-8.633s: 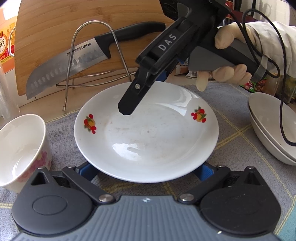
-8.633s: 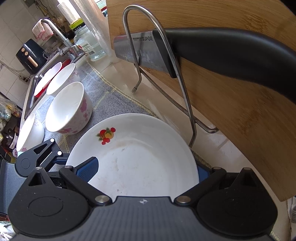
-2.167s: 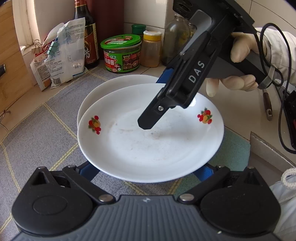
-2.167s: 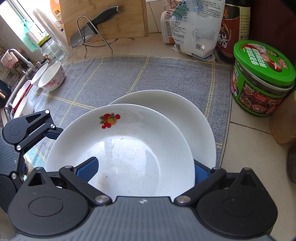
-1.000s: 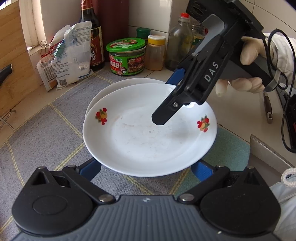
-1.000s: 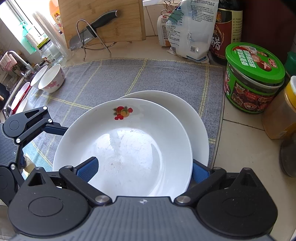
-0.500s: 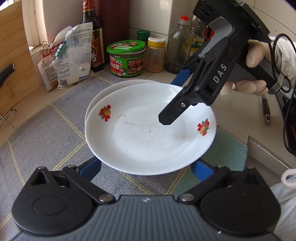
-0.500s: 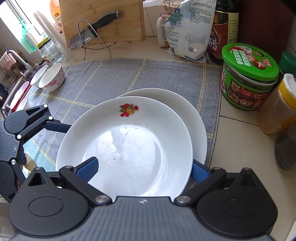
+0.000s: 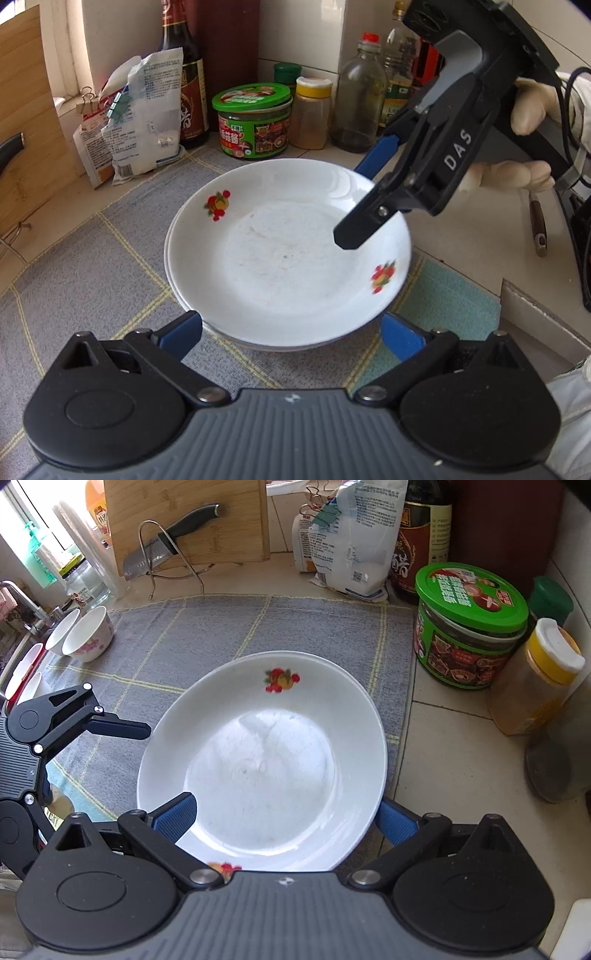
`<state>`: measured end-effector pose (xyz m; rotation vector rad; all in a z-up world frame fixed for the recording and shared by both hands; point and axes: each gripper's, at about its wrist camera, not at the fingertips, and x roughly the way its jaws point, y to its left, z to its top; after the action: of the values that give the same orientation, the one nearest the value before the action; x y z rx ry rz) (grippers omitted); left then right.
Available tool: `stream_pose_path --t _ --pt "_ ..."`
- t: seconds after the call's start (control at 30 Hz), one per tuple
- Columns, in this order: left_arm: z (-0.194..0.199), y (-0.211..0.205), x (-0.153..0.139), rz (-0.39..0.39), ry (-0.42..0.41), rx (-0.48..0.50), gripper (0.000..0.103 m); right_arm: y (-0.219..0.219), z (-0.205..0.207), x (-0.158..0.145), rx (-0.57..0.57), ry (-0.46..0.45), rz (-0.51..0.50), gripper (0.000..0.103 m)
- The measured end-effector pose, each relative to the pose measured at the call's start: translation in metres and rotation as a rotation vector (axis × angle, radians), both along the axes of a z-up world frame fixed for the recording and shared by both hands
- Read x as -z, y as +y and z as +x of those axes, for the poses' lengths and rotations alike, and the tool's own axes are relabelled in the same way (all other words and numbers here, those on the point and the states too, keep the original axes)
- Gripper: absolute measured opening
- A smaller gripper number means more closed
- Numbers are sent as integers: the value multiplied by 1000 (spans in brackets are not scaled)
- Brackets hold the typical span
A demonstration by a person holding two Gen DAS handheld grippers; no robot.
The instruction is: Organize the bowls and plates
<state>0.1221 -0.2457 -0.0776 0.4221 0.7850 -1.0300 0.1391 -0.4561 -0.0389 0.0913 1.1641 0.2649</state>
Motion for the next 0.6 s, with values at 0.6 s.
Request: stream_pose_path --t 0.6 --pt "-11 55 -26 -120 -84 -380 102 81 13 -36 -245 -278 -171 103"
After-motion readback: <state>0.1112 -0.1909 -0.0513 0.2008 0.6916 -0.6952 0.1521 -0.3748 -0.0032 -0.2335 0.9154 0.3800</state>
